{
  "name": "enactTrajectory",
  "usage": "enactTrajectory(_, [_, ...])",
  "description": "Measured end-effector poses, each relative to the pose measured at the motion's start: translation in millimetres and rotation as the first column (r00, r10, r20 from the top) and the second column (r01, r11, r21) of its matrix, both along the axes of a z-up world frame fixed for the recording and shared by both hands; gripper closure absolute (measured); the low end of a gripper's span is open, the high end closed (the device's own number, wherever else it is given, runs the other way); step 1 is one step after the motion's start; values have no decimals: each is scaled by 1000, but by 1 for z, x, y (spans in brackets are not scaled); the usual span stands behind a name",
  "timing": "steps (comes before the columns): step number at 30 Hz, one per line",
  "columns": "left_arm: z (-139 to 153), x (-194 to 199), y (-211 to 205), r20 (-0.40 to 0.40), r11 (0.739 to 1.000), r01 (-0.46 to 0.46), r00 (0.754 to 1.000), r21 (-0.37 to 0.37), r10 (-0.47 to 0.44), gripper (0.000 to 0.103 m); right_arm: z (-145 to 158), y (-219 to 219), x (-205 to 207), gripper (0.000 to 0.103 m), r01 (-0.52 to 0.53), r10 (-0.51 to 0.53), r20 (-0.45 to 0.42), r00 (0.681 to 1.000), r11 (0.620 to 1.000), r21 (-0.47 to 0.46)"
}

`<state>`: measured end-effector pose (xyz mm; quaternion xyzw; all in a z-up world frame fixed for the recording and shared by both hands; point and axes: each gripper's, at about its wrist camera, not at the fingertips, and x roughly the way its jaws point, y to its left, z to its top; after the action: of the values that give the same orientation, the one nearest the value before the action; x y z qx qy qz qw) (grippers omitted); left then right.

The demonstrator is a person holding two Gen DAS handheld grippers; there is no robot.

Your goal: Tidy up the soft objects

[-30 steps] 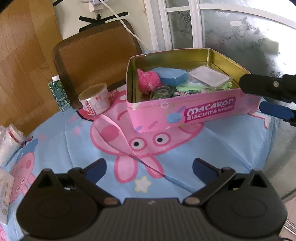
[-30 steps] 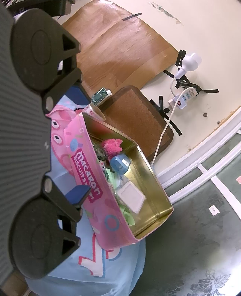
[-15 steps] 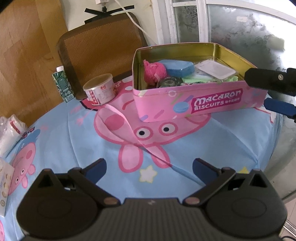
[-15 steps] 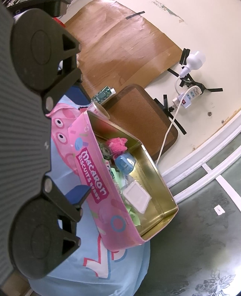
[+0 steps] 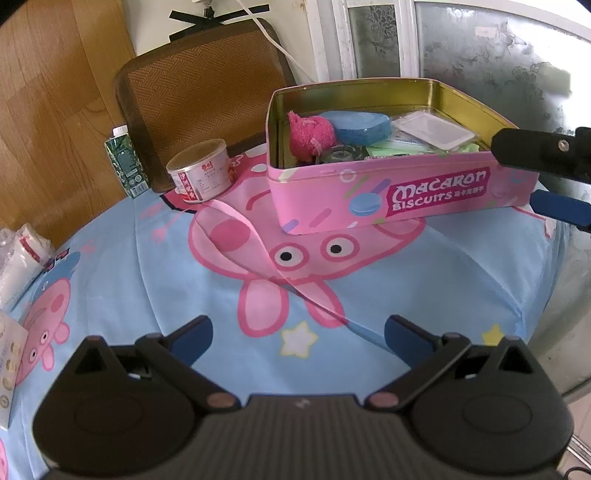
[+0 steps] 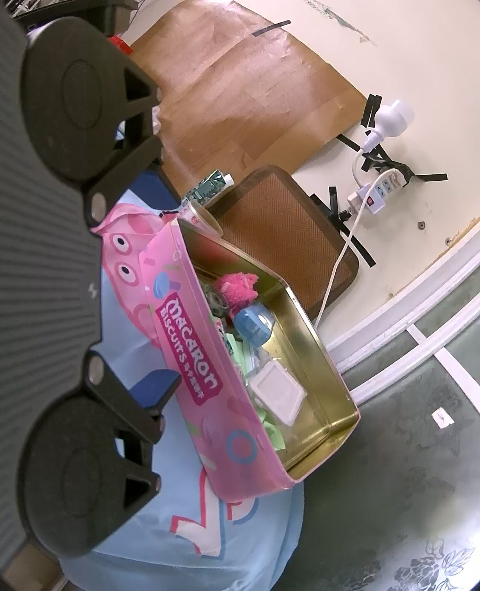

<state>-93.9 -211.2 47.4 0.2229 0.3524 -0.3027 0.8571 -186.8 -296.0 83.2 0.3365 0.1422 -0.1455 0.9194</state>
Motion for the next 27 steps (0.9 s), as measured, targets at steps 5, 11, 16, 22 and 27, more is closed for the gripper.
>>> enactTrajectory(5, [-1, 0, 0, 2, 1000, 1, 1000, 2, -1, 0, -1, 0, 0, 8, -1, 1, 0, 1000, 1000, 1])
enactTrajectory(11, [-1, -1, 0, 6, 1000, 1, 1000, 3, -1, 0, -2, -1, 0, 8, -1, 1, -1, 1000, 1000, 4])
enactTrajectory(16, [-1, 0, 1, 8, 1000, 2, 1000, -1, -2, 0, -3, 1, 0, 8, -1, 1, -3, 1000, 1000, 3])
enactTrajectory(22, [0, 1, 3, 6, 1000, -2, 1000, -7, 2, 0, -2, 0, 0, 8, -3, 3, -2, 1000, 1000, 2])
enactTrajectory(27, [0, 0, 3, 6, 1000, 3, 1000, -11, -3, 0, -3, 2, 0, 8, -3, 3, -4, 1000, 1000, 2])
